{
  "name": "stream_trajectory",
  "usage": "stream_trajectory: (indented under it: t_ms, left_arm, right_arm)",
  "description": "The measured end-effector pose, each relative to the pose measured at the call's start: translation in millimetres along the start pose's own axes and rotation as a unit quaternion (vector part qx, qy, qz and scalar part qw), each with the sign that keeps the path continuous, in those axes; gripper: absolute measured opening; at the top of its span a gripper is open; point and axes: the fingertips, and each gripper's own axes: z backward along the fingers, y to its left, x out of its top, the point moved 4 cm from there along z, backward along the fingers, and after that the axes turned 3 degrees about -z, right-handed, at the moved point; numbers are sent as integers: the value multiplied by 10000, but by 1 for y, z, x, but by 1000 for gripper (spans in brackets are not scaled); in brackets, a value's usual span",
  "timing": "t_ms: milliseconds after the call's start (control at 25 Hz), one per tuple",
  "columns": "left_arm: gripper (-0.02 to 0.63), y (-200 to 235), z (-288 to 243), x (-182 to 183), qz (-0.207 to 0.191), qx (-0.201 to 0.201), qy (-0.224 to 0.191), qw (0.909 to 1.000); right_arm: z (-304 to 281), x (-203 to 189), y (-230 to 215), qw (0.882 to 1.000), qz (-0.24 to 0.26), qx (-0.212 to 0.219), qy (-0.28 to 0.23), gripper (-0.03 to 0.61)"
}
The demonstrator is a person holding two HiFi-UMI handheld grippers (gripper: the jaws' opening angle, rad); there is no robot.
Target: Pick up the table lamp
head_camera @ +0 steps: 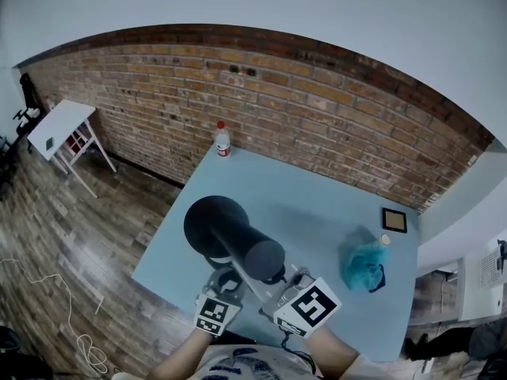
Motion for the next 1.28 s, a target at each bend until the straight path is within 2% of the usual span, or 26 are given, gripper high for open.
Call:
stream_trajectory:
  t_ms: [1280]
  left_arm:
    - [60, 14, -10, 7, -92, -54, 54, 9999]
  right_arm:
    - [-8, 4, -15, 10000, -47, -30, -59, 37]
